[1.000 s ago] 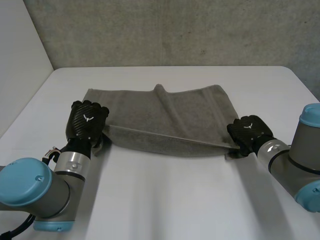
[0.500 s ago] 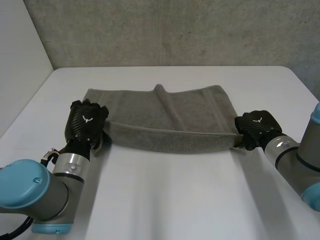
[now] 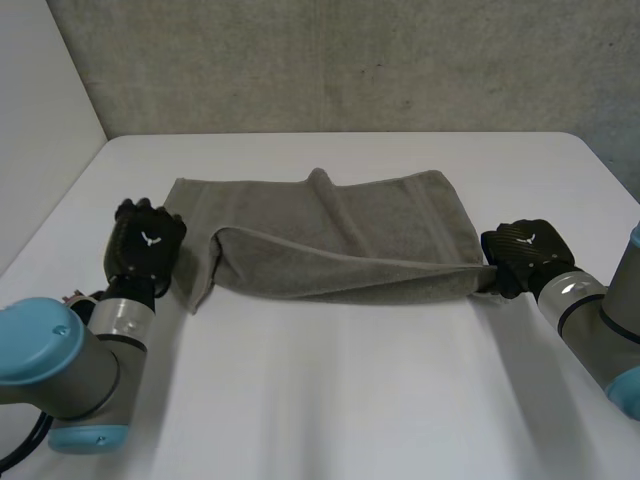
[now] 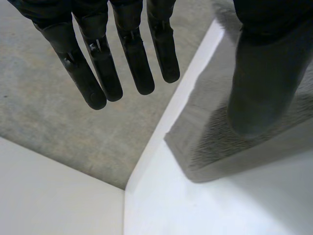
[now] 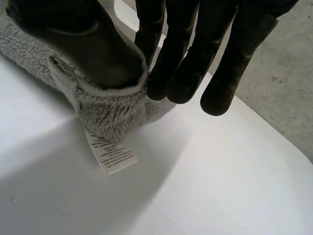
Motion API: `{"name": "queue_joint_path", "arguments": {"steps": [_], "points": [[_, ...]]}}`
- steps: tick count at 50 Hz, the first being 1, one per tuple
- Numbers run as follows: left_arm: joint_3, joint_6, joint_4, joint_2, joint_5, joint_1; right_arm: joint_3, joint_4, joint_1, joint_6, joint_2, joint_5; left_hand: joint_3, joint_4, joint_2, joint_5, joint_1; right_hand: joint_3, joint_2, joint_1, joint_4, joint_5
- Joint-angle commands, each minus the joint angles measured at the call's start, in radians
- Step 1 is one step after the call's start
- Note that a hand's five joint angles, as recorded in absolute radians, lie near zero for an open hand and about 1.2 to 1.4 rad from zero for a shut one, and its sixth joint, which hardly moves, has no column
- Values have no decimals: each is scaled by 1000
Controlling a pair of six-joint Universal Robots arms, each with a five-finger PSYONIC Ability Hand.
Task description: Fold the towel.
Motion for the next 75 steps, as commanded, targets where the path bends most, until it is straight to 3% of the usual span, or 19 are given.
{"name": "queue_joint_path", "arguments": {"steps": [1, 11, 19, 24, 32, 57, 75], "points": [[-14, -78, -1, 42, 4, 19, 6, 0, 1, 0, 1, 0, -57, -67, -66, -232, -59, 60, 57, 68, 53, 44], [-10, -305, -58, 74, 7, -60, 15, 0, 10, 1, 5, -3, -204, -214, -212, -379, -206, 60, 57, 68, 53, 44], [137, -529, -288, 34, -4, -79, 14, 0, 10, 1, 7, -5, -260, -269, -268, -435, -261, 60, 57, 68, 53, 44], [260, -606, -378, -50, -34, -80, 17, 0, 10, 1, 8, -6, -260, -269, -268, -435, -261, 60, 57, 68, 53, 44], [378, -615, -535, -142, -77, -82, 20, 0, 10, 1, 21, -6, -274, -284, -283, -449, -276, 60, 57, 68, 53, 44], [591, -606, -531, -323, -88, -131, 17, 0, 10, -2, 42, -8, -263, -272, -271, -438, -264, 60, 57, 68, 53, 44], [608, -615, -564, -320, -106, -164, 15, 0, 10, -33, 57, -6, -266, -275, -274, -441, -267, 60, 57, 68, 53, 44]]}}
